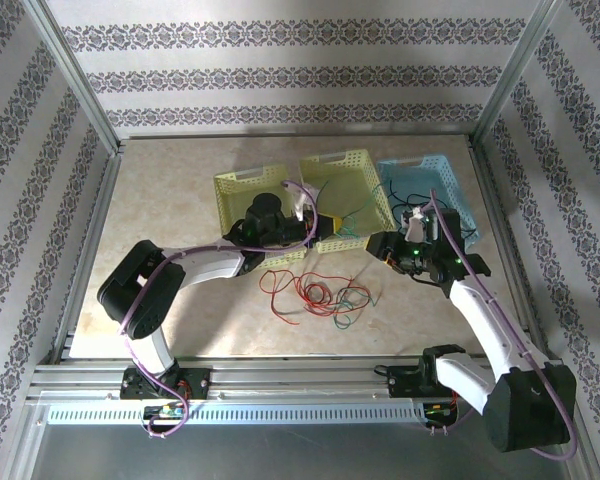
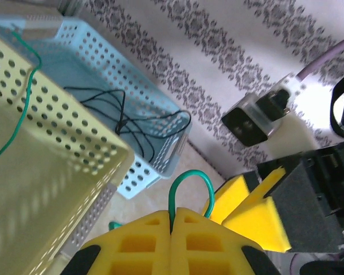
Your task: Untangle the cables
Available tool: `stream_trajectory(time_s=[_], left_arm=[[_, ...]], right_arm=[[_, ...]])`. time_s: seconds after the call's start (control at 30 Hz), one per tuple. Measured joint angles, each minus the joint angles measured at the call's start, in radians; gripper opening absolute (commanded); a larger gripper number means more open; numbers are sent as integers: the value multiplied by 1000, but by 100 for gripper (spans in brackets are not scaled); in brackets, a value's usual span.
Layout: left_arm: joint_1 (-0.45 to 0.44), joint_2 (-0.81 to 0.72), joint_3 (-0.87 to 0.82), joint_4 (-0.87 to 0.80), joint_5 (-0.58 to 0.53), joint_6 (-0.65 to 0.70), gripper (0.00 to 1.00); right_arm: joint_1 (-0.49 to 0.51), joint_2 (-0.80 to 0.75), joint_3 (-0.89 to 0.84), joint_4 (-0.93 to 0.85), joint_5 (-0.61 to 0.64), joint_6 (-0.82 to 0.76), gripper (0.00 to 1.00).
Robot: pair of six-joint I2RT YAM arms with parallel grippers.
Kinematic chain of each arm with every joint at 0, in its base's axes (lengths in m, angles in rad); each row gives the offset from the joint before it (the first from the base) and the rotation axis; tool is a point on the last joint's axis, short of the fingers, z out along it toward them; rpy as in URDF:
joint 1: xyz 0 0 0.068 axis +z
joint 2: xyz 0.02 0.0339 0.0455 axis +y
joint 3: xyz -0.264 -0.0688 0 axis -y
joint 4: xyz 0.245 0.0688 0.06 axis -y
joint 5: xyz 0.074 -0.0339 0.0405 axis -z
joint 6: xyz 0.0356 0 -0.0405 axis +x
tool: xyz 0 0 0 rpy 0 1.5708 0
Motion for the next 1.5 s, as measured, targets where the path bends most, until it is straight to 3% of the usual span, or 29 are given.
stream_trajectory(time_s=[0.3,0.7,0.83,1.03,1.17,1.33,1.5], left_arm=[[0,0,-3,158,-6,-92,0],[0,0,-3,175,-6,-110,0],[0,0,-3,189,-3,-114,0],[0,5,0,195,2,-118,0],[0,6,0,196,8,-121,0],[3,6,0,198,9,-121,0],[4,6,-2,202,8,-121,0]], right_arm=[[0,-6,-52,214,-29,177,50],[17,-108,-210,598,43,549,55],[90,-84,-213,666,69,601,55],[107,-40,-212,740,90,630,52],[121,-9,-209,778,105,650,42],[134,29,-195,818,137,679,3],[140,30,-185,818,167,669,0]])
